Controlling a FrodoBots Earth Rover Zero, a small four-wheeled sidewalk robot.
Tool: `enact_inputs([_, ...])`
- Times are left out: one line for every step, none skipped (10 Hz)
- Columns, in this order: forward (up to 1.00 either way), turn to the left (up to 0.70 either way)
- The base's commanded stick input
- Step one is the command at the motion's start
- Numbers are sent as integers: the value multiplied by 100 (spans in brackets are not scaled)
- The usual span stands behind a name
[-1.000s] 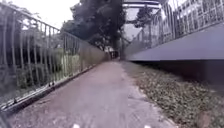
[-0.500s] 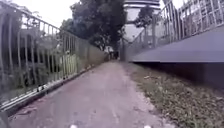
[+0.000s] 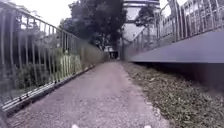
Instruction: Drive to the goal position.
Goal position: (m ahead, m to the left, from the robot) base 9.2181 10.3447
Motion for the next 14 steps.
enact_inputs([70,0])
enact_inputs([70,0])
enact_inputs([70,0])
enact_inputs([70,0])
enact_inputs([70,0])
enact_inputs([70,0])
enact_inputs([70,0])
enact_inputs([70,0])
enact_inputs([70,0])
enact_inputs([70,0])
enact_inputs([70,0])
enact_inputs([70,0])
enact_inputs([70,0])
enact_inputs([70,0])
